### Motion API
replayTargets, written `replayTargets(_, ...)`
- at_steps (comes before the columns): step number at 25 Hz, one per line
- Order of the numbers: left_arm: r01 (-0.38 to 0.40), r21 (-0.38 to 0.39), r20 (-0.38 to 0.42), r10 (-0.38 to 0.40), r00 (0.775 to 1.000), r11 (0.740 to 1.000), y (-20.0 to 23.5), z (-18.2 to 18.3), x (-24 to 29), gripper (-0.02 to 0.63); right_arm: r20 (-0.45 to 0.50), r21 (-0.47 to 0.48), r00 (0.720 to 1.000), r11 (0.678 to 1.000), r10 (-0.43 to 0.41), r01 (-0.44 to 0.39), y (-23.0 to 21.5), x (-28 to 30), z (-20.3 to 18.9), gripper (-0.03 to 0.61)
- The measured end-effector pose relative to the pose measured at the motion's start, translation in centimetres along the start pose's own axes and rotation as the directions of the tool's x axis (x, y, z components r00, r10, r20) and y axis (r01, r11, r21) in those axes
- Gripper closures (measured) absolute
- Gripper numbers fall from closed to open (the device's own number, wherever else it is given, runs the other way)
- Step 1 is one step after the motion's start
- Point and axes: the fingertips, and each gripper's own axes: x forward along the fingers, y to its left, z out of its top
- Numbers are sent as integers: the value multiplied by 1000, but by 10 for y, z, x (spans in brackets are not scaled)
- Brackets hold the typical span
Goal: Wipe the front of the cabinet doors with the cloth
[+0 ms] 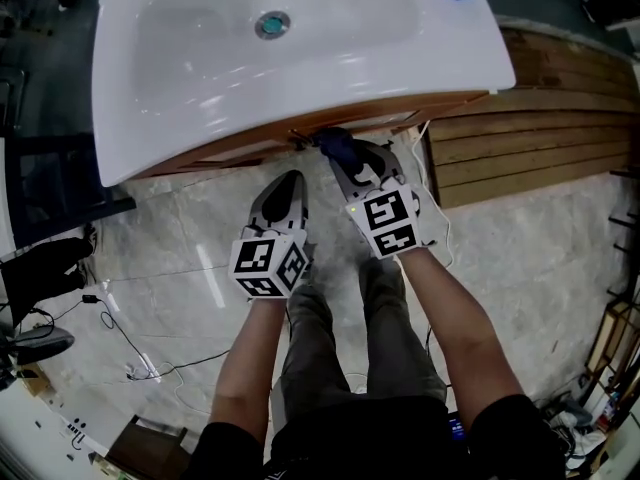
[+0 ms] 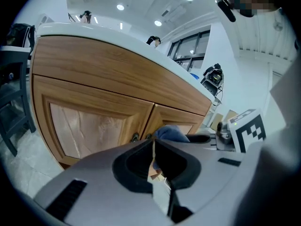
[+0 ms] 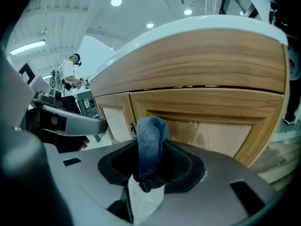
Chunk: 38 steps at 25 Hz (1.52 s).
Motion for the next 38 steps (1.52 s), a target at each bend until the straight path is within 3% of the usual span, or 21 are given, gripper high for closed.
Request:
replayTargets(28,122,23,-75,-120,990,992,-103,-15,88,592,-37,126,981,973,-193,196,-150,-69,-45,426)
replayTargets(38,121,13,-76,-120,990,993,-94,-15,82,592,-40,134,982,973,-183,187,-128,-75,-53,426)
